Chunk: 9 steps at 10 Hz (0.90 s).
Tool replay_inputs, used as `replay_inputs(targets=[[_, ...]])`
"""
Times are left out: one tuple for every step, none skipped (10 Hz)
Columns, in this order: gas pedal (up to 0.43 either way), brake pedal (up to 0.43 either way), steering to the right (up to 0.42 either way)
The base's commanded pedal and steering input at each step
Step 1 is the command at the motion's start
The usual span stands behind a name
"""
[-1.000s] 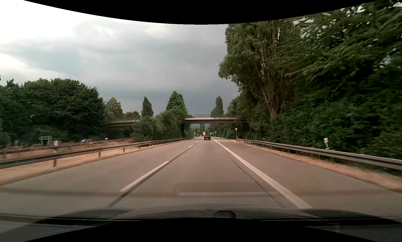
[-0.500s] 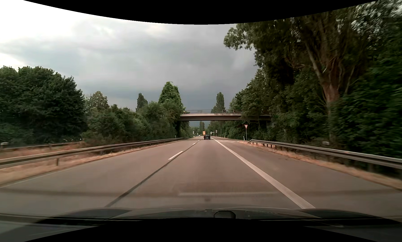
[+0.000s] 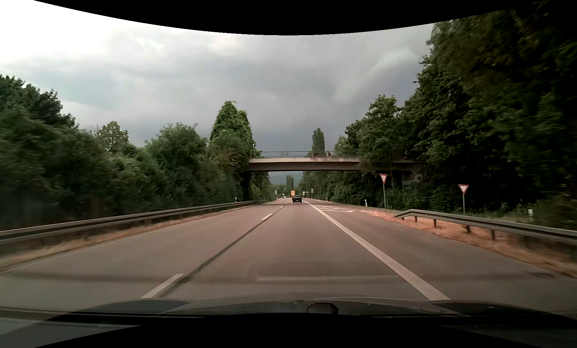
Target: Follow the waypoints while adhering to traffic rules and regulations
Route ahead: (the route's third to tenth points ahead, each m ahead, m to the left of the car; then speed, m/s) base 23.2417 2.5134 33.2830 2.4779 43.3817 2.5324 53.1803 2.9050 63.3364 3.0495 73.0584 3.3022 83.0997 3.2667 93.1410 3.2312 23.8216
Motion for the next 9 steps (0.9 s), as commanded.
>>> replay_inputs(targets=[[0.177,0.0,-0.002],[0.177,0.0,-0.002],[0.177,0.0,-0.002],[0.177,0.0,-0.002],[0.177,0.0,-0.002],[0.177,0.0,-0.002],[0.177,0.0,-0.002],[0.177,0.0,-0.002],[0.177,0.0,-0.002]])
